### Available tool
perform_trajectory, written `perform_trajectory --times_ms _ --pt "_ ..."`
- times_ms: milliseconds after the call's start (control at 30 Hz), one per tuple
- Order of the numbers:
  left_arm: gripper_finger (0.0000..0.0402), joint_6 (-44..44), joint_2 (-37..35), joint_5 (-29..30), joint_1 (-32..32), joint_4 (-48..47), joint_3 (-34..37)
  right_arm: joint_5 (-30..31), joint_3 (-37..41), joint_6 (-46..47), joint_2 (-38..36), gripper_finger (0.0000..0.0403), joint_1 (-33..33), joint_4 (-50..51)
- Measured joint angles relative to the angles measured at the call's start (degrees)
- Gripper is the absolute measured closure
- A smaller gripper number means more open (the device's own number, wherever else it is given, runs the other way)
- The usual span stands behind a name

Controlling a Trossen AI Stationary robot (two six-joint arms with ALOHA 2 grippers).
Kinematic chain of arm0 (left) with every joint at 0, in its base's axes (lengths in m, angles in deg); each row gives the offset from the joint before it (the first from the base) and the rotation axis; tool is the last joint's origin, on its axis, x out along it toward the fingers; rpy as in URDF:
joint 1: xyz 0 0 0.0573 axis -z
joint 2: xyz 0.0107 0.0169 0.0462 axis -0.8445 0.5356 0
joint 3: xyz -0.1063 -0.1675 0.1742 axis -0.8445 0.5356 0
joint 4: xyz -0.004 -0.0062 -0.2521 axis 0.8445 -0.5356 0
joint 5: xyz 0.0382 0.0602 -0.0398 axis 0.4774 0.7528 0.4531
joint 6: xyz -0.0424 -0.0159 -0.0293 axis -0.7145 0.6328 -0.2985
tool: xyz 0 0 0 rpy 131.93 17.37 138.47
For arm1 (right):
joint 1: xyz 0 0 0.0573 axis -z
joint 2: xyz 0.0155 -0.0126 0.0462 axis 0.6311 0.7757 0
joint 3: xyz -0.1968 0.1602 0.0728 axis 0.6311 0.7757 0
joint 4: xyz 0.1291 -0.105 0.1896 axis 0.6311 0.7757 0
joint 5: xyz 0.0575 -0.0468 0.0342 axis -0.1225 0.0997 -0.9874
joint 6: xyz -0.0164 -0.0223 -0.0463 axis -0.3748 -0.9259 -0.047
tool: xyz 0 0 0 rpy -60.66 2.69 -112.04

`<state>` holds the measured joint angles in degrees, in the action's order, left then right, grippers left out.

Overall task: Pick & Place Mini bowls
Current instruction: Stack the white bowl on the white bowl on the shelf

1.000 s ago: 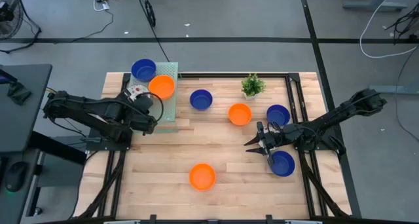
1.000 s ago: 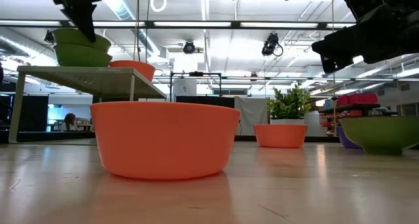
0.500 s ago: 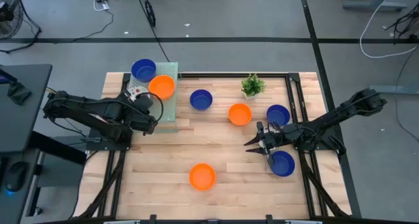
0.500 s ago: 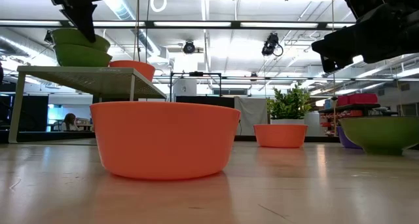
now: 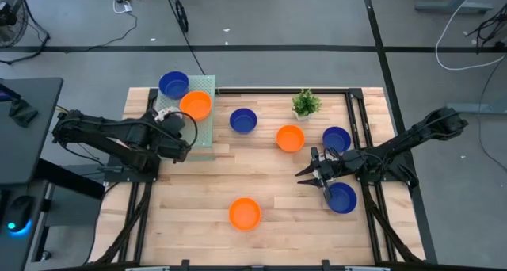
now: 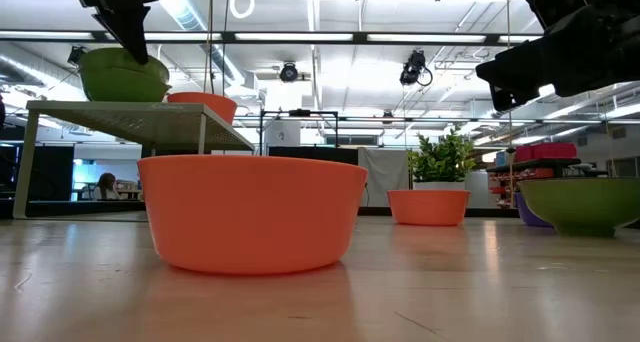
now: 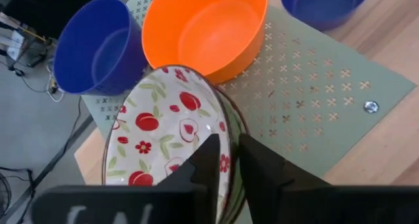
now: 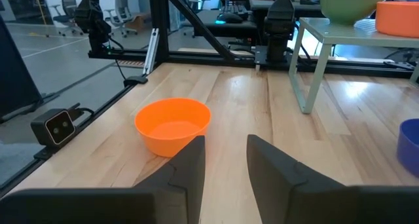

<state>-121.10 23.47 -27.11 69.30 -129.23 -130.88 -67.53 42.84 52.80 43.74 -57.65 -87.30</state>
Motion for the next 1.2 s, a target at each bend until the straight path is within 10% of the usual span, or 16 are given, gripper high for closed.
perform_trajectory --times_ms 333,667,1200 --pt "0.0298 0.5 0.0 0.6 -1.7 0.1 0.0 0.0 0.0 0.0 0.0 0.0289 0.0 0.0" --pt "0.0391 5.2 0.0 -0.9 -2.3 2.1 0.0 0.0 0.0 -0.4 0.0 0.0289 0.0 0.0" --pt "0.0222 5.0 0.0 -4.4 -1.8 1.8 -2.1 0.0 0.0 -0.5 0.0 0.0289 0.0 0.0"
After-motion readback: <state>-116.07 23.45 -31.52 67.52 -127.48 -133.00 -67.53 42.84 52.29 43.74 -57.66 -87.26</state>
